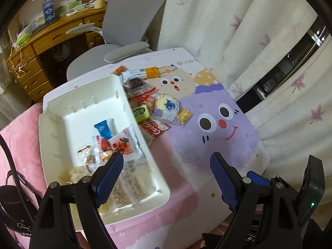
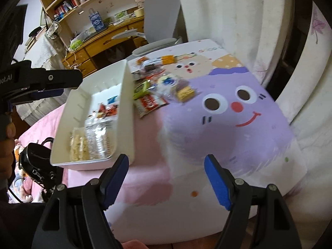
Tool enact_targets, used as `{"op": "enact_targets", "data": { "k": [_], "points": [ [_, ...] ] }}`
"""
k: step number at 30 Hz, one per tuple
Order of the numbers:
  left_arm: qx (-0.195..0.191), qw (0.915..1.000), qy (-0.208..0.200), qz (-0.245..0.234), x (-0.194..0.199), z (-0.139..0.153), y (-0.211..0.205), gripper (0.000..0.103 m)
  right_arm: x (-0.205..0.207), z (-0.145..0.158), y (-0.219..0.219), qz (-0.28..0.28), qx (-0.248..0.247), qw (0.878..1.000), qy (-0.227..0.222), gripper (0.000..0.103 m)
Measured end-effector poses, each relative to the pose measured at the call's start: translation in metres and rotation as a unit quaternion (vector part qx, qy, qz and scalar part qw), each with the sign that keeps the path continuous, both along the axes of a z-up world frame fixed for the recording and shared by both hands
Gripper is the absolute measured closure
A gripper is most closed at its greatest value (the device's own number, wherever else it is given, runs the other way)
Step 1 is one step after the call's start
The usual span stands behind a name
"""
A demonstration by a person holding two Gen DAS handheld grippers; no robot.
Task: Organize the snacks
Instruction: 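Move both tools from the tray back toward the snack pile, then reach the left tool to the blueberry bun bag while the right tool reaches the yellow snack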
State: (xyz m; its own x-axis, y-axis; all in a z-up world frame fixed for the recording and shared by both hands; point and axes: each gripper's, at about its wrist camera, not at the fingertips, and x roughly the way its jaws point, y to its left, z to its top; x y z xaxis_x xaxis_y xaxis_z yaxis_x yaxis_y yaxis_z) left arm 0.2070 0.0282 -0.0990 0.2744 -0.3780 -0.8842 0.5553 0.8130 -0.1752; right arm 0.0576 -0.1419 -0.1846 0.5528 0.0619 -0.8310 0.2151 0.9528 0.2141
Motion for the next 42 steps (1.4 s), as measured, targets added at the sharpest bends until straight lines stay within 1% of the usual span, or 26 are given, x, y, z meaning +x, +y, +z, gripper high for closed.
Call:
{"op": "enact_targets", "data": {
  "k": [2, 5, 9, 13, 15, 18, 22, 29, 31, 35, 39, 42],
  "points": [
    [0.007, 0.9999, 0.006, -0.007, 0.004, -0.001, -0.013, 0.018, 0.005, 0.000, -0.007, 0.007, -0.007, 1.000, -0.006, 0.027],
    [0.026, 0.9996, 0.004, -0.010, 0.011, -0.002, -0.031, 0.018, 0.015, -0.001, -0.017, 0.017, -0.020, 1.000, -0.015, 0.027],
    [0.049, 0.9987, 0.007, -0.007, 0.025, -0.005, -0.051, 0.018, 0.031, -0.003, -0.029, 0.028, -0.030, 0.999, -0.032, 0.027],
    [0.069, 0.9975, 0.016, 0.006, 0.039, -0.013, -0.067, 0.018, 0.044, -0.002, -0.035, 0.043, -0.072, 0.994, -0.066, 0.027],
    [0.079, 0.9966, 0.020, 0.012, 0.046, -0.018, -0.076, 0.018, 0.053, -0.002, -0.039, 0.057, -0.082, 0.992, -0.078, 0.027],
    [0.084, 0.9959, 0.028, 0.017, 0.055, -0.026, -0.087, 0.018, 0.068, -0.003, -0.045, 0.079, -0.085, 0.989, -0.095, 0.027],
    [0.089, 0.9947, 0.042, 0.030, 0.070, -0.039, -0.100, 0.018, 0.086, -0.011, -0.052, 0.111, -0.099, 0.983, -0.106, 0.027],
    [0.102, 0.9904, 0.073, 0.059, 0.099, -0.071, -0.117, 0.018, 0.114, -0.030, -0.062, 0.149, -0.101, 0.978, -0.107, 0.027],
    [0.108, 0.9895, 0.073, 0.063, 0.105, -0.080, -0.122, 0.018, 0.124, -0.037, -0.065, 0.156, -0.100, 0.977, -0.104, 0.027],
    [0.129, 0.9886, 0.055, 0.054, 0.116, -0.094, -0.138, 0.018, 0.138, -0.050, -0.065, 0.181, -0.097, 0.974, -0.095, 0.027],
    [0.132, 0.9878, 0.066, 0.049, 0.126, -0.109, -0.151, 0.018, 0.151, -0.065, -0.064, 0.209, -0.107, 0.968, -0.089, 0.027],
    [0.141, 0.9871, 0.065, 0.042, 0.132, -0.119, -0.159, 0.018, 0.159, -0.078, -0.064, 0.222, -0.105, 0.966, -0.079, 0.027]
  ]
}}
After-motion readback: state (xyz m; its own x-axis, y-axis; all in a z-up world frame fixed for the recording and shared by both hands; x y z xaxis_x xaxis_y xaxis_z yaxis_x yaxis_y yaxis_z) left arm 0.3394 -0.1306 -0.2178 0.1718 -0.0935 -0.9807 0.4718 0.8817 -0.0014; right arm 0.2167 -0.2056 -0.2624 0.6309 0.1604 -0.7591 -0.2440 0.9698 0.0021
